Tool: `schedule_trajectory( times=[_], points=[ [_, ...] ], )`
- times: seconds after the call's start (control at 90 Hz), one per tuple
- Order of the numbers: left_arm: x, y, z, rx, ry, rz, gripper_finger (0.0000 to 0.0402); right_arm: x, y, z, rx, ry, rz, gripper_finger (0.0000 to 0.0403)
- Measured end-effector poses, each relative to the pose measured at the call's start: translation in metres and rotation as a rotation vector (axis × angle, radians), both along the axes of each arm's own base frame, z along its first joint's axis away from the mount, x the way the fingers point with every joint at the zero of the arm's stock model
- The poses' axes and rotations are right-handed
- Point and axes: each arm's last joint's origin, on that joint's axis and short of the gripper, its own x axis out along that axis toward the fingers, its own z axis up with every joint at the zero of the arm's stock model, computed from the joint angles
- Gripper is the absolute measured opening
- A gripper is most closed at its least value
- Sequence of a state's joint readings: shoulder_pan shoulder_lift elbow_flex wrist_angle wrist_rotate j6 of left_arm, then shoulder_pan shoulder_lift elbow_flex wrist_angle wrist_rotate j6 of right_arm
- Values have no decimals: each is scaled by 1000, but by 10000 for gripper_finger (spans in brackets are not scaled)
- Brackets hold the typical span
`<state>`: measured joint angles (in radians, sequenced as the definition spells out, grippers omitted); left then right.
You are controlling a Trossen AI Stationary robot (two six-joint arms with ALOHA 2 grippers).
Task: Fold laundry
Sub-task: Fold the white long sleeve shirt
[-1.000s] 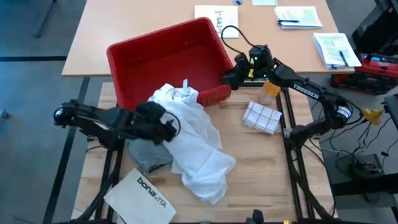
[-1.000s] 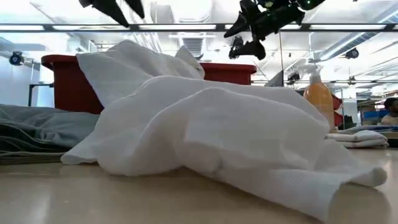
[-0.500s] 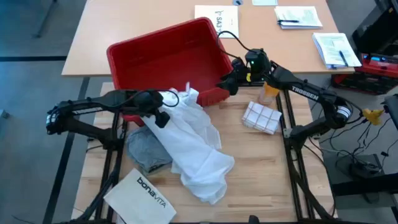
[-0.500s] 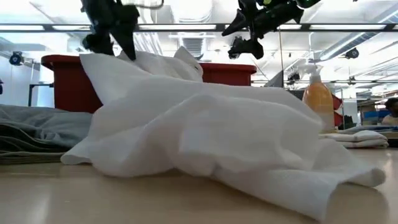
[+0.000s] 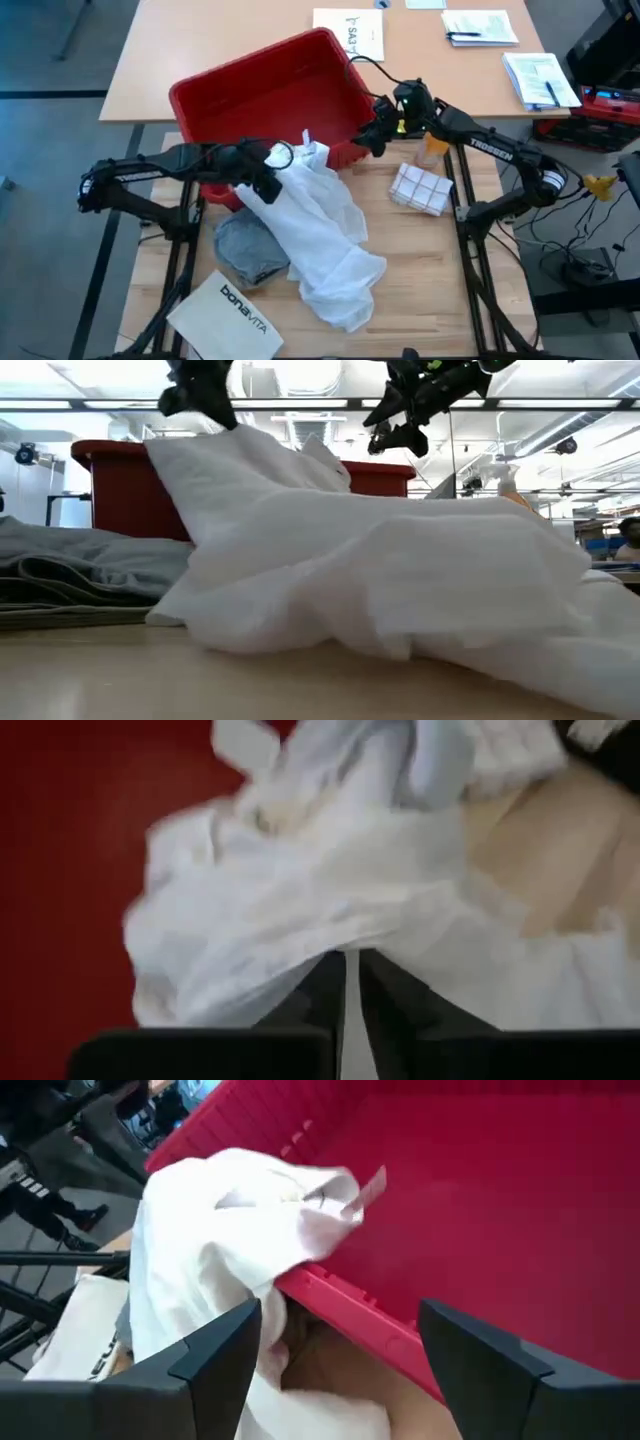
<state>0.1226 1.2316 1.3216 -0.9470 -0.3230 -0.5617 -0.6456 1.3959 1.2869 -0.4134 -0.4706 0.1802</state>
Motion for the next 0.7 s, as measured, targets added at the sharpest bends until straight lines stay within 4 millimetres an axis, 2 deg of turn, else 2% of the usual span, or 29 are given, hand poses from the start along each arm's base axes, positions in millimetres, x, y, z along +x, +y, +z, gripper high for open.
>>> schedule_trajectory(
  times=[0.089, 0.189, 0.333, 0.433, 0.611, 0.7],
  points=[
    [11, -3, 0, -34, -17, -10, 2, -1, 1, 1, -9, -1, 5, 242],
    [28, -17, 1, -49, -40, -58, 0, 0, 7, 5, -37, -24, 75, 232],
    [50, -55, 12, -36, -101, -216, 0, 12, 23, 2, -113, -24, 220, 231],
    [59, -88, 10, -60, -91, -303, 0, 26, 35, -1, -160, -38, 290, 237],
    [47, -139, 7, -74, -130, -248, 1, 58, 71, -11, -285, -75, 483, 243],
    [33, -154, 4, -98, -161, -200, 17, 76, 90, -17, -384, -84, 522, 240]
  ],
)
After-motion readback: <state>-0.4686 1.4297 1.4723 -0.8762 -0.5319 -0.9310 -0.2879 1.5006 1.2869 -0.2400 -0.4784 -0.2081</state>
